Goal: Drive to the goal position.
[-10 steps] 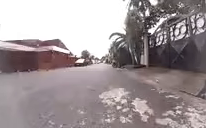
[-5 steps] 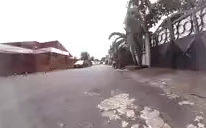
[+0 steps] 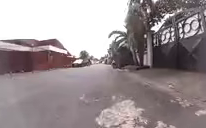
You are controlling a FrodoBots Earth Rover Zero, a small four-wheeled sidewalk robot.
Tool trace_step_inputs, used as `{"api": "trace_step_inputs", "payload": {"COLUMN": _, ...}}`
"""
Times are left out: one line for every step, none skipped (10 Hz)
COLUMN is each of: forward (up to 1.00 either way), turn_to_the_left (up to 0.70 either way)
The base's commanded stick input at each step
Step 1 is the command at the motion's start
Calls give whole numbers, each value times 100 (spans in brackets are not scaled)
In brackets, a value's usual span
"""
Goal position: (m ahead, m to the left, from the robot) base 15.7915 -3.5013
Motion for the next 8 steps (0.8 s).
{"api": "trace_step_inputs", "payload": {"forward": 70, "turn_to_the_left": 0}}
{"api": "trace_step_inputs", "payload": {"forward": 70, "turn_to_the_left": 0}}
{"api": "trace_step_inputs", "payload": {"forward": 70, "turn_to_the_left": 0}}
{"api": "trace_step_inputs", "payload": {"forward": 70, "turn_to_the_left": 0}}
{"api": "trace_step_inputs", "payload": {"forward": 70, "turn_to_the_left": 0}}
{"api": "trace_step_inputs", "payload": {"forward": 70, "turn_to_the_left": 0}}
{"api": "trace_step_inputs", "payload": {"forward": 70, "turn_to_the_left": 0}}
{"api": "trace_step_inputs", "payload": {"forward": 70, "turn_to_the_left": 0}}
